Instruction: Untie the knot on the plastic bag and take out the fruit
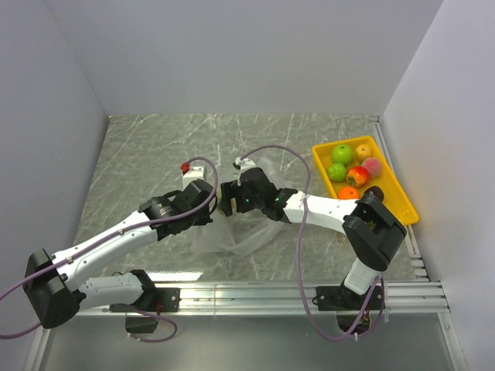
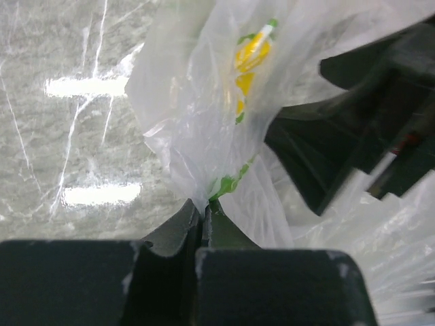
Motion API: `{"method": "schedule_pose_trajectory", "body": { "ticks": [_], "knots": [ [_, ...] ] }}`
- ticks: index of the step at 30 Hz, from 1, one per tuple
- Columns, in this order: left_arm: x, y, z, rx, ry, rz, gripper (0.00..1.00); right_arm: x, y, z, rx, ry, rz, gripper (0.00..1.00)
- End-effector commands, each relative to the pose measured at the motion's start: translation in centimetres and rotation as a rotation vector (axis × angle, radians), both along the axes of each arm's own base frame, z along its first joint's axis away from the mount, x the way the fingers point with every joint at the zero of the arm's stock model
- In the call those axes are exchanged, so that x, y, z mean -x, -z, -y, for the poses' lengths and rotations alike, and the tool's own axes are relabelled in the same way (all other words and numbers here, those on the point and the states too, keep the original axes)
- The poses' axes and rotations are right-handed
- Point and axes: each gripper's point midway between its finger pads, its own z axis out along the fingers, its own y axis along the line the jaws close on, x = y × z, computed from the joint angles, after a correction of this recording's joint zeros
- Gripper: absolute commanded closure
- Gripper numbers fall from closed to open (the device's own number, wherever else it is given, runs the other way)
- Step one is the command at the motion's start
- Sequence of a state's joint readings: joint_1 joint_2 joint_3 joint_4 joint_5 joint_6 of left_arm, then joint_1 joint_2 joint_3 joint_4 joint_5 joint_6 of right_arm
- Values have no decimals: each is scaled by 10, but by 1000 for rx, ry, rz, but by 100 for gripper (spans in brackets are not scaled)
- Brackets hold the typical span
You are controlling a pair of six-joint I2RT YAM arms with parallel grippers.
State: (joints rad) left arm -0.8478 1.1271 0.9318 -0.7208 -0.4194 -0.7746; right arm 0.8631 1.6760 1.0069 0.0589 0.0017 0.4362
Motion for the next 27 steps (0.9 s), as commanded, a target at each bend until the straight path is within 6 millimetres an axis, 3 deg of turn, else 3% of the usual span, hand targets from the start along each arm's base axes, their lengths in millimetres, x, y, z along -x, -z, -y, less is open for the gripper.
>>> {"method": "schedule_pose_trajectory", "body": {
  "ticks": [1,5,10,11,14,19,27],
  "knots": [
    [-6,0,0,55,-36,24,99,-12,-23,-4,-2,1,70,10],
    [-7,12,-10,25,-67,6,99,-24,-20,-8,-4,67,52,10],
    [-8,11,-8,32,-60,11,99,-35,-19,-23,-68,120,33,9],
    [-8,9,-7,36,-57,12,99,-37,-8,-24,-55,130,19,9],
    [-11,5,-5,32,-55,19,99,-43,-1,-32,-64,144,5,9],
    [-13,3,-4,22,-44,24,99,-53,2,-45,-77,150,5,8],
    [-15,13,-2,9,-38,12,98,-47,38,-71,-70,62,-69,9]
  ]
}}
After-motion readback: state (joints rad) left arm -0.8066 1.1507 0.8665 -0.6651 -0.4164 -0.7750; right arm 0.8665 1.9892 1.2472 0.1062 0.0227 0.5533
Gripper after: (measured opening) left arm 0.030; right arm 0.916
